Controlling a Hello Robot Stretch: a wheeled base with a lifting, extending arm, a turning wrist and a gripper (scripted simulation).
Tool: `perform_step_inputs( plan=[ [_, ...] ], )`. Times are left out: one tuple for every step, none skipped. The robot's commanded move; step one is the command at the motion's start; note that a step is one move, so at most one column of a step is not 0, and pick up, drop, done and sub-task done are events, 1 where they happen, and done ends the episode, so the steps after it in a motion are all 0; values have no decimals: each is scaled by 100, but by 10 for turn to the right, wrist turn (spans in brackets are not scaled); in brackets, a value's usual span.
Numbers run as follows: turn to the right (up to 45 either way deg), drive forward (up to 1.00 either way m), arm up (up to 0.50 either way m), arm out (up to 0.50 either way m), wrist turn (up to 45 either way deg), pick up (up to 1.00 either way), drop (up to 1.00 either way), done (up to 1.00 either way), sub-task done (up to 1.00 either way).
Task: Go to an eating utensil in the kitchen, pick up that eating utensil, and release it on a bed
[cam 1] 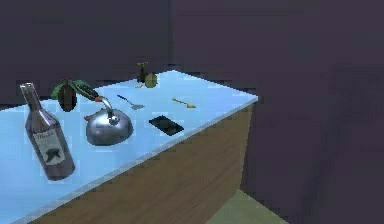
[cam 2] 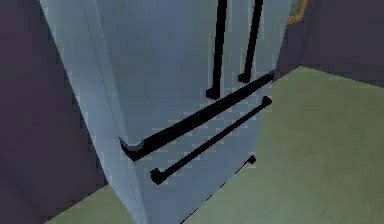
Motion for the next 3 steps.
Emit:
perform_step_inputs(
  plan=[
    [150,0,0,0,0,0,0,0,0],
    [0,65,0,0,0,0,0,0,0],
    [-450,0,0,0,0,0,0,0,0]
  ],
)
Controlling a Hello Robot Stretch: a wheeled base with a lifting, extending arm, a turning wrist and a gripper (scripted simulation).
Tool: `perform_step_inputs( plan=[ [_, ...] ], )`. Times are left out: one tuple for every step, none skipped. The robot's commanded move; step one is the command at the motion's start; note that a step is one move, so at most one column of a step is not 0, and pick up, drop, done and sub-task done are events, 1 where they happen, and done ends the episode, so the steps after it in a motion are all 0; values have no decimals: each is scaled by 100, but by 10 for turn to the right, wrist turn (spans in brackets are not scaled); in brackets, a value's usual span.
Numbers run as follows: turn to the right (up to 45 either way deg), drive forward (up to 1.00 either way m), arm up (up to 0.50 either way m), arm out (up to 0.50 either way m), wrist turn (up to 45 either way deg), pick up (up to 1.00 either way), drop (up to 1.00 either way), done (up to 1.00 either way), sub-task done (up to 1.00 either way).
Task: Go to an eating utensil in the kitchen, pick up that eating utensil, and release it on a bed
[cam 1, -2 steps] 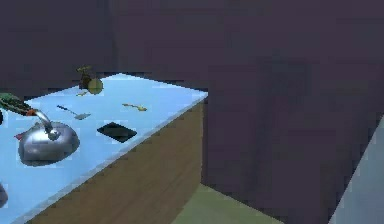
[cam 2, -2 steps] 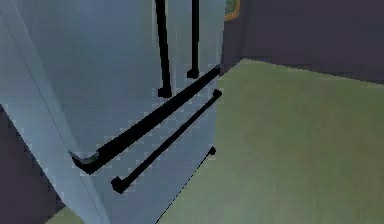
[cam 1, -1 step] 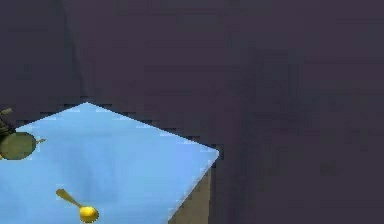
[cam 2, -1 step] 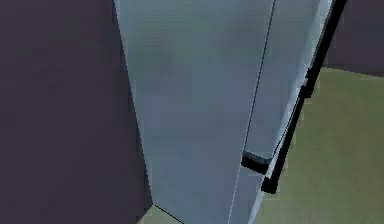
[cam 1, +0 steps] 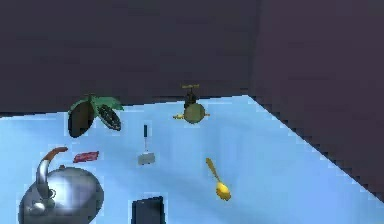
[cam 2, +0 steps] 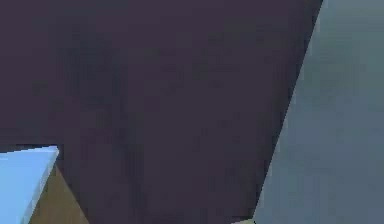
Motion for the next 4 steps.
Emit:
perform_step_inputs(
  plan=[
    [-450,0,0,0,0,0,0,0,0],
    [-300,0,0,0,0,0,0,0,0],
    [0,0,50,0,0,0,0,0,0],
    [0,0,38,0,0,0,0,0,0]
  ],
)
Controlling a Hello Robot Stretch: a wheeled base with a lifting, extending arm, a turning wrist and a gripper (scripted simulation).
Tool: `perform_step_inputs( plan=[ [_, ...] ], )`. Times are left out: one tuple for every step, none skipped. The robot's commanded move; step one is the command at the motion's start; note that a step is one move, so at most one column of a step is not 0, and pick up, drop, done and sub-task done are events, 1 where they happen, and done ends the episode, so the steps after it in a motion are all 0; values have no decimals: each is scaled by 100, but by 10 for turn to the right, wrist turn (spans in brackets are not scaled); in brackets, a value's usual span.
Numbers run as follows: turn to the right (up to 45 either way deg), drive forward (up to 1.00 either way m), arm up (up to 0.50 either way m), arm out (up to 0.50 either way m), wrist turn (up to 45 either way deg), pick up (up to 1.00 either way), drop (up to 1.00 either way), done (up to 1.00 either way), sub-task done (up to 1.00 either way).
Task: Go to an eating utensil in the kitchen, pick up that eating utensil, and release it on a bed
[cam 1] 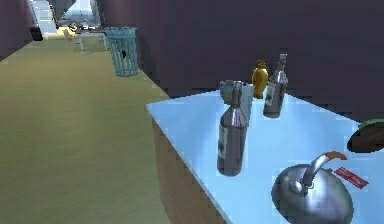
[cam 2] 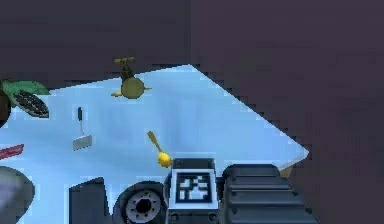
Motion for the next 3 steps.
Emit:
perform_step_inputs(
  plan=[
    [0,0,0,14,0,0,0,0,0],
    [0,0,0,0,450,0,0,0,0],
    [0,0,0,0,450,0,0,0,0]
  ],
)
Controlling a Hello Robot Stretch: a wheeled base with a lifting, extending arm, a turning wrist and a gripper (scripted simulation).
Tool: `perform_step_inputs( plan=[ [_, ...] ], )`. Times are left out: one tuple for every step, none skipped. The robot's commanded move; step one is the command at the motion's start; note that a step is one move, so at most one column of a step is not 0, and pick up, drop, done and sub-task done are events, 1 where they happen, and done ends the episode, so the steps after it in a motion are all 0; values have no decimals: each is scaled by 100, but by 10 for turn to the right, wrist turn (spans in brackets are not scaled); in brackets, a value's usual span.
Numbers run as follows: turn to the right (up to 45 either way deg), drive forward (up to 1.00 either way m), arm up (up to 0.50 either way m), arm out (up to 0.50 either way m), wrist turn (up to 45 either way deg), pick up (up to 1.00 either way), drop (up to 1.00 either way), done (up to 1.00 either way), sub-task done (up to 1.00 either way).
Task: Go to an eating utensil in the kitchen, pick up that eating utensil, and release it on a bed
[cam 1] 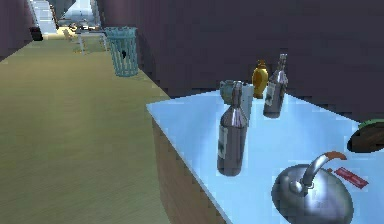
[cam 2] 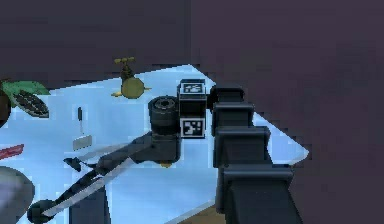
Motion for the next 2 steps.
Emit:
perform_step_inputs(
  plan=[
    [0,0,0,0,450,0,0,0,0],
    [0,0,0,0,300,0,0,0,0]
  ],
)
